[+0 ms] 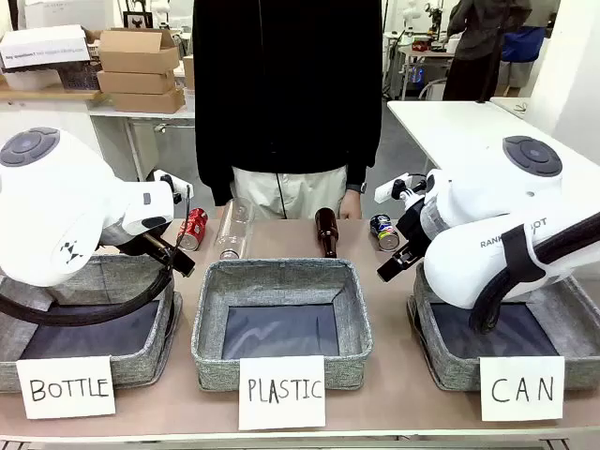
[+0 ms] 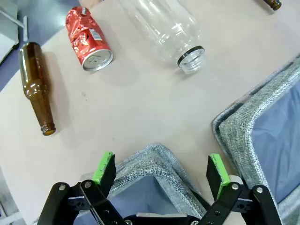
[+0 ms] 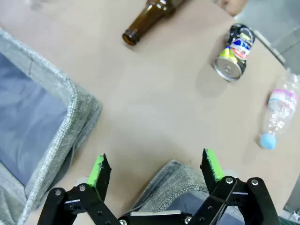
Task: Sort the can waste into the basket.
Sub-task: Pick up the can waste from the table and place it in the right Fabric basket.
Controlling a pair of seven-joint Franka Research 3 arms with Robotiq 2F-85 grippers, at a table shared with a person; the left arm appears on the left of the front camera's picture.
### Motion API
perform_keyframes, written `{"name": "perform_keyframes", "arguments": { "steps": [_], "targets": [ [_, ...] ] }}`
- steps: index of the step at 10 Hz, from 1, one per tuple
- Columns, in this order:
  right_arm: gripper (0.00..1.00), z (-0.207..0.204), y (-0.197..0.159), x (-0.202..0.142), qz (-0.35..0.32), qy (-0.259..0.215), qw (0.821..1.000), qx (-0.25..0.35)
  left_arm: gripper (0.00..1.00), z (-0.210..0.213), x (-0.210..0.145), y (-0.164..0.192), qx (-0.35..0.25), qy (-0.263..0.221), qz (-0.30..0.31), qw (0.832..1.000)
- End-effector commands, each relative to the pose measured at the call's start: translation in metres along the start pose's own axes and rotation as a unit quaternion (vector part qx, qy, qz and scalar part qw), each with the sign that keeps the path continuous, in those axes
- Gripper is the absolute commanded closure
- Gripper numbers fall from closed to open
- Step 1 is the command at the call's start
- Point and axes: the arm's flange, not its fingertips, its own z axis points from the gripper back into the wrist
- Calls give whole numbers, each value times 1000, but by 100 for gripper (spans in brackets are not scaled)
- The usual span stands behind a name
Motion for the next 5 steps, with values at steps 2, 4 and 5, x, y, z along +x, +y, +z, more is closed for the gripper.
{"name": "perform_keyframes", "arguments": {
  "steps": [2, 4, 5],
  "targets": [
    [0, 0, 0, 0, 0, 0, 1000, 0, 0, 0, 0, 0, 0, 0, 0, 1000],
    [0, 0, 0, 0, 0, 0, 1000, 0, 0, 0, 0, 0, 0, 0, 0, 1000],
    [0, 0, 0, 0, 0, 0, 1000, 0, 0, 0, 0, 0, 0, 0, 0, 1000]
  ]
}}
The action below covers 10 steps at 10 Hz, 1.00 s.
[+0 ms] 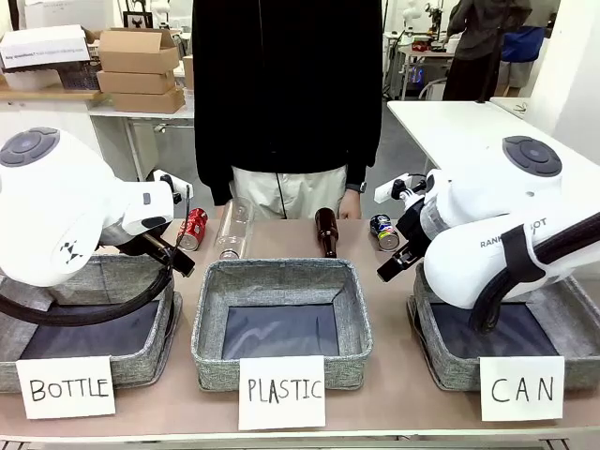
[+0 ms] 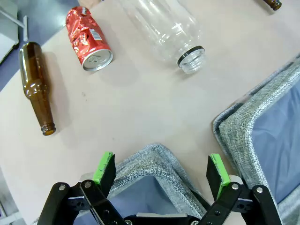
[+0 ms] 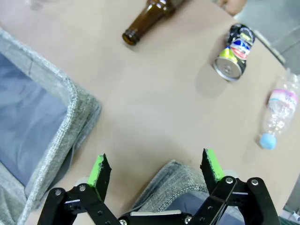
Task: Sort the can waste into the basket.
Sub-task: Pick up the can waste from the table and place it in the right Fabric basket.
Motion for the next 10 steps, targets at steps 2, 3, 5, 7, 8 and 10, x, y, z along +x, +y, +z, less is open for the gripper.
{"name": "perform_keyframes", "arguments": {
  "steps": [2, 3, 5, 7, 8, 10],
  "targets": [
    [0, 0, 0, 0, 0, 0, 1000, 0, 0, 0, 0, 0, 0, 0, 0, 1000],
    [0, 0, 0, 0, 0, 0, 1000, 0, 0, 0, 0, 0, 0, 0, 0, 1000],
    [0, 0, 0, 0, 0, 0, 1000, 0, 0, 0, 0, 0, 0, 0, 0, 1000],
    [0, 67, -3, 35, -27, -22, 996, -78, 0, 52, 22, -1, 24, -72, 35, 996],
    [0, 114, -5, 41, -33, -65, 994, -80, 0, 110, 30, -3, 45, -154, 45, 986],
    [0, 181, -3, 24, -41, -43, 997, -40, 0, 187, 9, -19, 57, -208, 37, 976]
  ]
}}
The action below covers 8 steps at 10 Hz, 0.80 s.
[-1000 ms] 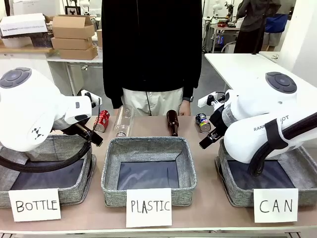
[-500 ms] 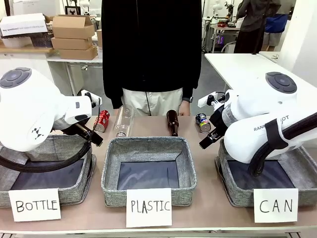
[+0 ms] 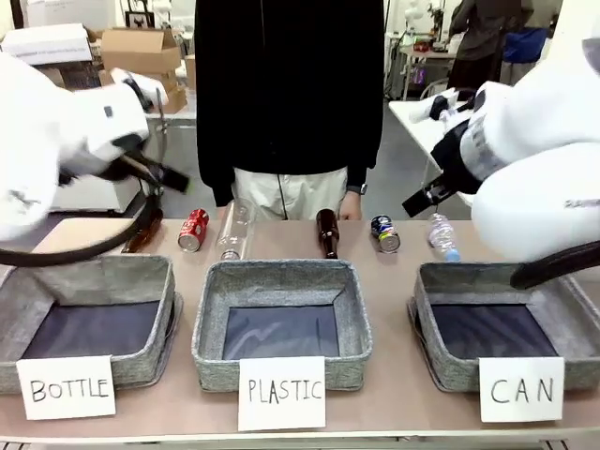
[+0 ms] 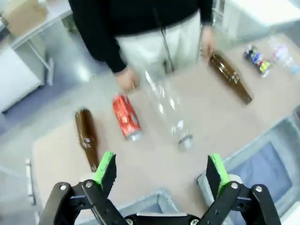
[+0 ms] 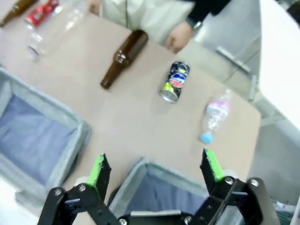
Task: Sort the can waste into the basket.
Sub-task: Pick up the can waste from the table and place it in the right Fabric basket.
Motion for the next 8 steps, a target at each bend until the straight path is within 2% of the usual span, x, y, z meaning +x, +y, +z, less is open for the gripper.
{"name": "perform_keyframes", "arguments": {
  "steps": [1, 2, 3, 4, 5, 6, 7, 8],
  "targets": [
    [0, 46, 6, -25, -6, 54, 996, 67, 0, 62, -50, -21, -82, 6, -35, 996],
    [0, 59, 11, -43, -11, 74, 994, 77, 0, 75, -73, -28, -135, 49, -90, 986],
    [0, 31, 5, -6, -5, 16, 1000, 22, 0, 67, -94, -36, -99, 96, -174, 975],
    [0, 31, 5, -6, -5, 16, 1000, 22, 0, 59, 15, -27, -61, -2, -36, 997],
    [0, 58, 12, -17, -8, 43, 998, 49, 0, 64, 4, -41, -100, 46, -86, 990],
    [0, 39, 7, -9, -102, 32, 981, 162, 0, 53, 7, -40, -204, 118, -56, 970],
    [0, 33, -3, -7, -237, 29, 914, 329, 0, 48, 8, -18, -268, 186, 93, 941],
    [0, 30, -12, -7, -327, 44, 859, 393, 0, 42, 9, 2, -251, 250, 244, 903]
  ]
}}
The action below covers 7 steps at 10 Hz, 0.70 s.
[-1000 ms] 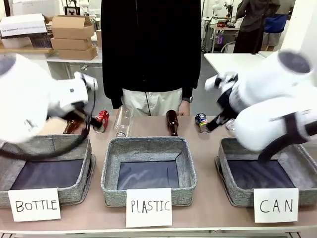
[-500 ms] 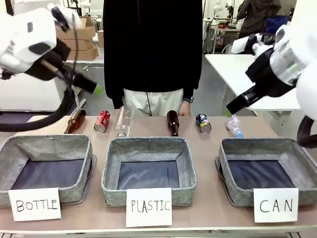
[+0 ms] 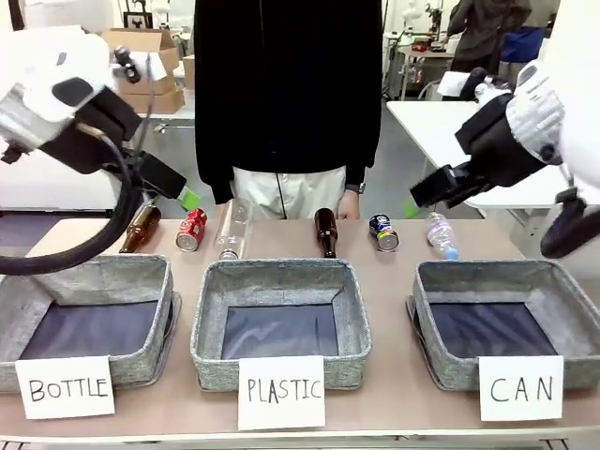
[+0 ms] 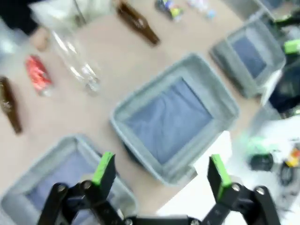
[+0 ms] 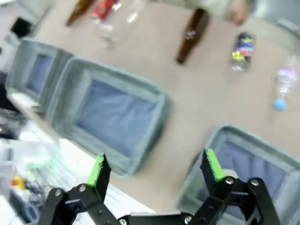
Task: Sort the can waste into the basket.
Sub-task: Pick up the can waste from the table and place it in the right Fabric basket.
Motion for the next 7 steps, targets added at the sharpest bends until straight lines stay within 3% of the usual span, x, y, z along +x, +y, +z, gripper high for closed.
{"name": "perform_keyframes", "arguments": {
  "steps": [1, 2, 3, 4, 6, 7],
  "targets": [
    [0, 4, -26, 10, -301, -16, 915, 268, 0, 21, 9, 52, -89, 56, 377, 920],
    [0, 5, -38, 4, -362, -34, 873, 325, 0, 28, -1, 81, -191, 21, 478, 857],
    [0, 4, -46, -5, -392, -69, 839, 371, 0, 38, -21, 105, -305, -69, 515, 798],
    [0, 3, -53, -13, -418, -85, 814, 394, 0, 42, -40, 121, -364, -175, 500, 766],
    [0, -1, -51, -11, -414, -89, 817, 392, 0, 28, -55, 125, -437, -255, 450, 736],
    [0, -6, -49, -8, -408, -82, 827, 377, 0, 21, -53, 123, -440, -244, 442, 743]
  ]
}}
